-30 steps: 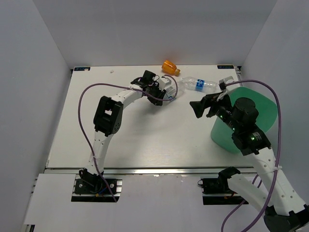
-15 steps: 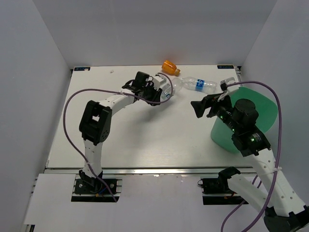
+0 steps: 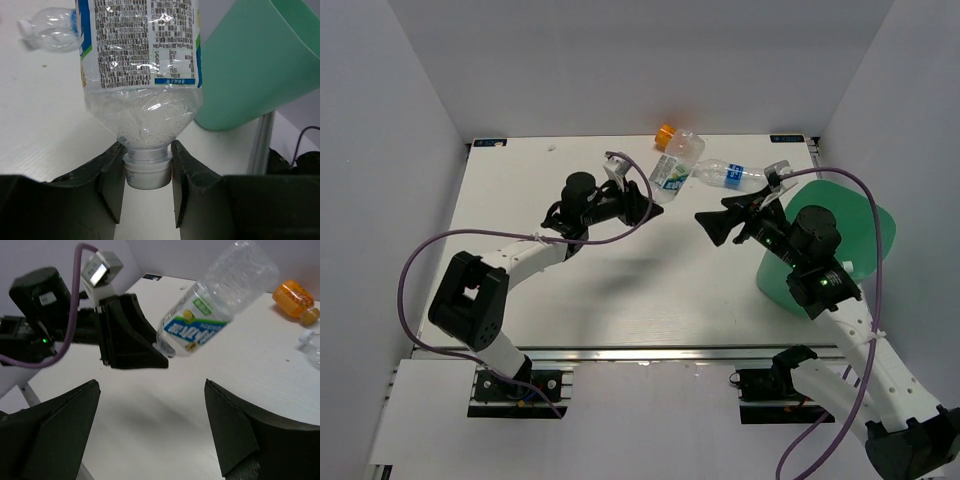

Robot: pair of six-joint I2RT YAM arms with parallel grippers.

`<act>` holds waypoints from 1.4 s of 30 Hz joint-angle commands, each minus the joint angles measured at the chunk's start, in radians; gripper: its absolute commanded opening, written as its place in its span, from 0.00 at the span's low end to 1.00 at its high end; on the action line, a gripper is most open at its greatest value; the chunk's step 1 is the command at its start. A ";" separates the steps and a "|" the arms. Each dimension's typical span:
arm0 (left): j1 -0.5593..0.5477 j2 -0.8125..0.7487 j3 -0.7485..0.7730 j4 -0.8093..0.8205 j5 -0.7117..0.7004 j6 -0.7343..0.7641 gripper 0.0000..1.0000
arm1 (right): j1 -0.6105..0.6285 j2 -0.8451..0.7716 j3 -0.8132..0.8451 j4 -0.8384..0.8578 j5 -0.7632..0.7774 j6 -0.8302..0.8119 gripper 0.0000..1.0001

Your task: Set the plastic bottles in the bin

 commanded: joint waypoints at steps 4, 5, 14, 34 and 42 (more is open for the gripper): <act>-0.078 -0.122 -0.042 0.104 -0.002 -0.057 0.00 | 0.005 0.080 -0.001 0.229 0.076 0.232 0.89; -0.096 -0.130 -0.042 0.096 -0.007 -0.039 0.00 | 0.005 0.094 0.007 0.229 0.121 0.241 0.89; -0.165 -0.159 -0.019 0.009 -0.045 0.039 0.00 | 0.018 0.220 0.102 0.175 0.245 0.356 0.89; -0.240 -0.232 -0.026 -0.129 -0.132 0.151 0.00 | 0.024 0.287 0.140 0.141 0.325 0.415 0.42; -0.239 -0.288 0.100 -0.480 -0.499 0.073 0.98 | 0.021 0.257 0.281 0.090 0.467 0.105 0.25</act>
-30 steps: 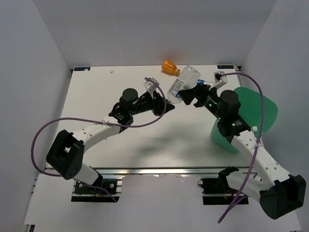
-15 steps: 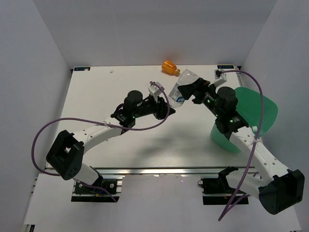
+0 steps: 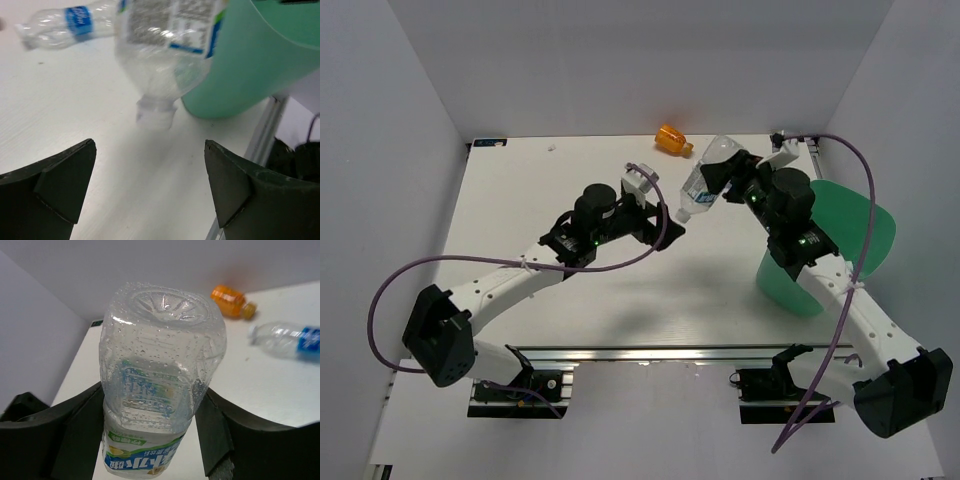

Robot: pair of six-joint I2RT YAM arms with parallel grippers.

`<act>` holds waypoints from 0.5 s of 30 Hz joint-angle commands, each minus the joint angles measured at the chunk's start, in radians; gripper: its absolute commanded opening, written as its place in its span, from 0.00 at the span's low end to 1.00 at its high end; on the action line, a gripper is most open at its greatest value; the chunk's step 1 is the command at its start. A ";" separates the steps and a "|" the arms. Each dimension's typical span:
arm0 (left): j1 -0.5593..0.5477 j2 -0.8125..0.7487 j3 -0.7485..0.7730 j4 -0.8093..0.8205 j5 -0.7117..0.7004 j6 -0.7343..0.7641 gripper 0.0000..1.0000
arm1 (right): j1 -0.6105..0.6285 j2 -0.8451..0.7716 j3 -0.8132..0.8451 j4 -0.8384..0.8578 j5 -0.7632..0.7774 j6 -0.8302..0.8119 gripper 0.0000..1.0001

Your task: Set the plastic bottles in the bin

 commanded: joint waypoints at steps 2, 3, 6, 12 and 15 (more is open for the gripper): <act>0.014 -0.092 0.083 -0.227 -0.340 -0.079 0.98 | -0.004 -0.024 0.250 -0.045 0.273 -0.311 0.24; 0.023 -0.101 0.086 -0.247 -0.359 -0.096 0.98 | -0.004 -0.011 0.298 -0.122 0.317 -0.349 0.24; 0.109 -0.098 0.068 -0.271 -0.353 -0.167 0.98 | -0.005 -0.010 0.436 -0.210 0.464 -0.457 0.22; 0.309 -0.065 0.032 -0.292 -0.295 -0.245 0.98 | -0.016 -0.031 0.497 -0.456 0.866 -0.552 0.23; 0.353 -0.058 0.016 -0.307 -0.295 -0.255 0.98 | -0.050 -0.062 0.404 -0.451 0.986 -0.558 0.24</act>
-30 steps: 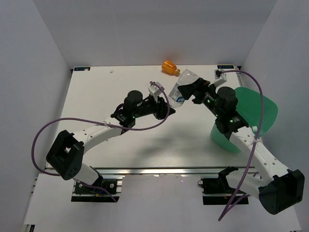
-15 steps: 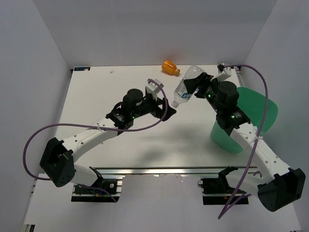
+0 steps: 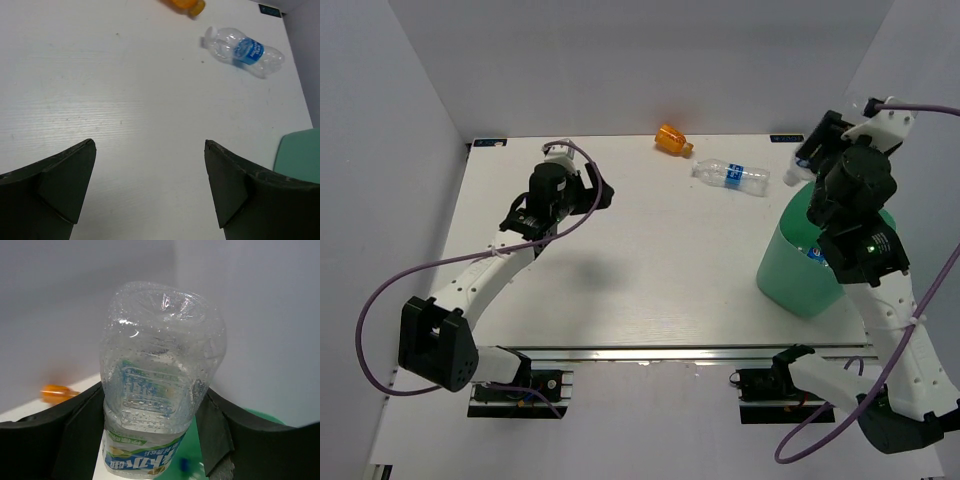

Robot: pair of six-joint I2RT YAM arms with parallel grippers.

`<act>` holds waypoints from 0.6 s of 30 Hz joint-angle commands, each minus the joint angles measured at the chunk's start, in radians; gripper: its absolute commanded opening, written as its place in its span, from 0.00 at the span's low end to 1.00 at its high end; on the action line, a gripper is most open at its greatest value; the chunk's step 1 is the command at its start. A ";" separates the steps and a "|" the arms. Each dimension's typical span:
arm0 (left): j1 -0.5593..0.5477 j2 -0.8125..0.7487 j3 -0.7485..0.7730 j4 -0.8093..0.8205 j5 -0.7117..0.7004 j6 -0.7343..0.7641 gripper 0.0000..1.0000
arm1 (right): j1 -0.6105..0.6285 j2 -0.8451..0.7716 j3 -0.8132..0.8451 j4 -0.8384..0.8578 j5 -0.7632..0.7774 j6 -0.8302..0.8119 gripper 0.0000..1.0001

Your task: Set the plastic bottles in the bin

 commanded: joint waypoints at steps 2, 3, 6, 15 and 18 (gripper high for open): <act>0.043 -0.007 -0.034 -0.044 0.005 -0.041 0.98 | -0.048 -0.033 -0.107 -0.097 0.310 -0.033 0.31; 0.051 -0.007 -0.040 -0.044 0.005 -0.044 0.98 | -0.056 -0.049 -0.125 -0.085 0.345 -0.010 0.32; 0.069 -0.010 -0.059 -0.061 0.005 -0.051 0.98 | -0.080 -0.113 -0.222 0.062 0.480 -0.044 0.38; 0.077 -0.002 -0.072 -0.056 0.005 -0.060 0.98 | -0.083 -0.124 -0.194 -0.086 0.356 0.005 0.89; 0.077 -0.002 -0.075 -0.058 -0.004 -0.063 0.98 | -0.082 -0.071 -0.168 -0.131 0.341 0.008 0.89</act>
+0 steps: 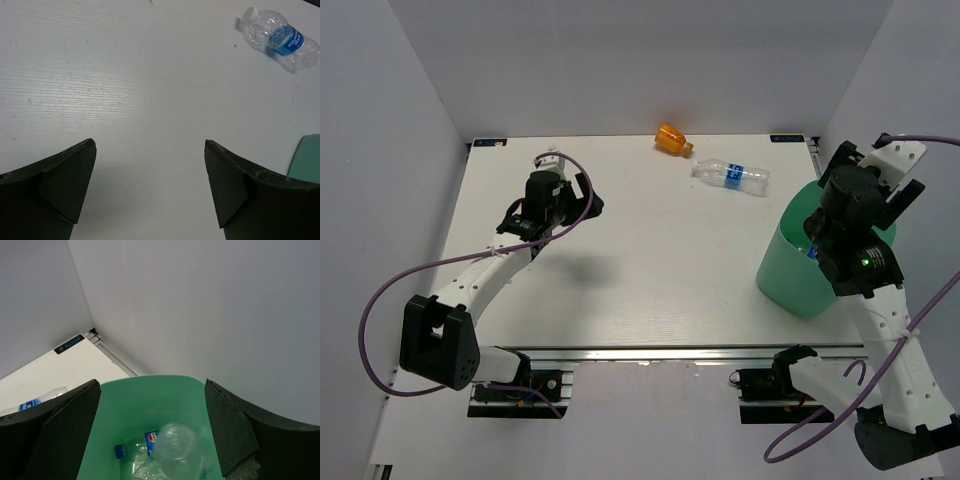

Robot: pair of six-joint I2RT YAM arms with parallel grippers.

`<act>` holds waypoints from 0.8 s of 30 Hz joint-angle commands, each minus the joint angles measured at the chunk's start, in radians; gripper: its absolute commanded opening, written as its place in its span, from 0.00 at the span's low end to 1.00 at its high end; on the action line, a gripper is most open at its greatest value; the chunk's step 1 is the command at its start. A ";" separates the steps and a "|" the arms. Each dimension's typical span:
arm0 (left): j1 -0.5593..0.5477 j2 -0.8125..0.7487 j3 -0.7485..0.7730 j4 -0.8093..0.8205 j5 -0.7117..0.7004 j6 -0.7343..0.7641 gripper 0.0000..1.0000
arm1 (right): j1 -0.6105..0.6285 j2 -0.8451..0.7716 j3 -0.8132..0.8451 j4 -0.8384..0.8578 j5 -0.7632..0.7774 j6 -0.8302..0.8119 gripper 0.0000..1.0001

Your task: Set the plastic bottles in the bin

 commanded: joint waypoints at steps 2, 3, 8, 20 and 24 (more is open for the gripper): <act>0.004 -0.010 0.003 -0.013 -0.015 -0.012 0.98 | -0.001 0.071 0.049 -0.060 -0.072 0.032 0.89; 0.004 -0.010 0.006 -0.026 -0.035 -0.015 0.98 | -0.001 0.083 0.050 -0.055 -0.112 0.032 0.89; 0.004 -0.016 -0.006 -0.043 -0.057 -0.037 0.98 | -0.001 0.118 0.084 0.023 -0.716 -0.099 0.89; 0.004 -0.145 -0.103 -0.110 -0.172 -0.123 0.98 | 0.314 0.641 0.510 -0.121 -1.005 -0.311 0.89; 0.004 -0.216 -0.143 -0.115 -0.190 -0.126 0.98 | 0.330 0.839 0.598 -0.104 -1.010 -0.281 0.89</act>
